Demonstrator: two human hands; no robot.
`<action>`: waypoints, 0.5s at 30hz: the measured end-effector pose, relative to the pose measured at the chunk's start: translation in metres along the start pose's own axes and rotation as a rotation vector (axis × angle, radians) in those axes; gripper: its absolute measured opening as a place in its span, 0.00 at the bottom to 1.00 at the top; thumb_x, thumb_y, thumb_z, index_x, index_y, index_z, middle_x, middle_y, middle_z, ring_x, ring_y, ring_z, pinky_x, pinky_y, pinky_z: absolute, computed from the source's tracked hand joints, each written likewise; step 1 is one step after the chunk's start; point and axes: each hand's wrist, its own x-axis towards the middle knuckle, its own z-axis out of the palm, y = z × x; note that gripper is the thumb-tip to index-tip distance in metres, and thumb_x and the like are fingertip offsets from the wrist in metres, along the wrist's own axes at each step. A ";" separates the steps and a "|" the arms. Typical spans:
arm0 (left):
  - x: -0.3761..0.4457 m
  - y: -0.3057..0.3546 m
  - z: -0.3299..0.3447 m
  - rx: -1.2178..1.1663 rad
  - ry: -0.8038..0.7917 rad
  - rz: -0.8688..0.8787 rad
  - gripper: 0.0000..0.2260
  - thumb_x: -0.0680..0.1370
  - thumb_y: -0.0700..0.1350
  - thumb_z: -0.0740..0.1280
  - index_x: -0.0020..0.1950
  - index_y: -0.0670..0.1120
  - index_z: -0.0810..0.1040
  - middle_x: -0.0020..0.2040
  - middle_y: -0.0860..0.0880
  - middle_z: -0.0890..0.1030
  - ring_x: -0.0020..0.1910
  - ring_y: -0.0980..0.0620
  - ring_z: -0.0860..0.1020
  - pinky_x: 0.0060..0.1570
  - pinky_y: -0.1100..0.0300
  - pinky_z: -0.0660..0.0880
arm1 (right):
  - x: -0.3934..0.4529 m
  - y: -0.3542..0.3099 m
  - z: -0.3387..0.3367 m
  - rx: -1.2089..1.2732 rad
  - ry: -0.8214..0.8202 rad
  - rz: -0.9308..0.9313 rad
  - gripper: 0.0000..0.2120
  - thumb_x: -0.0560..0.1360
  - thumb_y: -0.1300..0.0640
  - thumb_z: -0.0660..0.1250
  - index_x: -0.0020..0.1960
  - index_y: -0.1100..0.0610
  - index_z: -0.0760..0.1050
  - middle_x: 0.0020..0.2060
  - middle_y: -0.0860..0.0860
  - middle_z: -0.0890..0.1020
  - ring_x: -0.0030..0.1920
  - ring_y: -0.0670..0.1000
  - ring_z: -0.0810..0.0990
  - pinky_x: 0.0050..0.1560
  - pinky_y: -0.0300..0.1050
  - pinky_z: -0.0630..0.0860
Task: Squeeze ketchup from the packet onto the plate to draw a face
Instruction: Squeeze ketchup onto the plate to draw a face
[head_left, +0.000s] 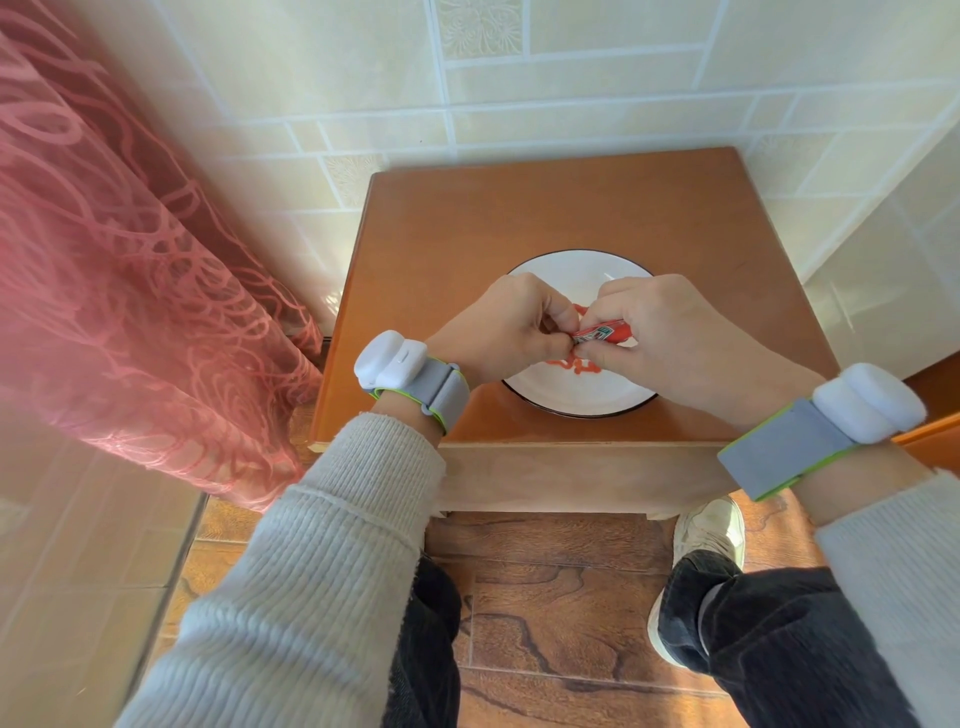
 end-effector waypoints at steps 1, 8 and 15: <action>0.000 0.000 0.001 0.003 0.002 0.000 0.06 0.70 0.35 0.68 0.41 0.44 0.84 0.37 0.47 0.85 0.37 0.55 0.81 0.41 0.60 0.77 | 0.000 0.000 0.001 0.000 0.002 -0.001 0.05 0.73 0.59 0.76 0.48 0.58 0.86 0.36 0.49 0.76 0.37 0.50 0.72 0.37 0.39 0.61; 0.001 -0.004 0.002 0.030 0.009 -0.012 0.05 0.70 0.36 0.69 0.41 0.43 0.84 0.35 0.48 0.84 0.32 0.60 0.77 0.36 0.69 0.72 | 0.001 -0.001 0.005 0.002 0.001 0.019 0.04 0.74 0.59 0.76 0.48 0.58 0.86 0.36 0.49 0.76 0.38 0.52 0.74 0.40 0.43 0.67; 0.000 -0.001 0.001 0.071 -0.002 -0.013 0.04 0.70 0.37 0.70 0.41 0.43 0.84 0.34 0.47 0.82 0.32 0.58 0.73 0.32 0.74 0.66 | 0.002 0.000 0.009 0.007 0.002 -0.015 0.02 0.72 0.59 0.77 0.45 0.57 0.86 0.34 0.49 0.77 0.38 0.56 0.77 0.43 0.54 0.76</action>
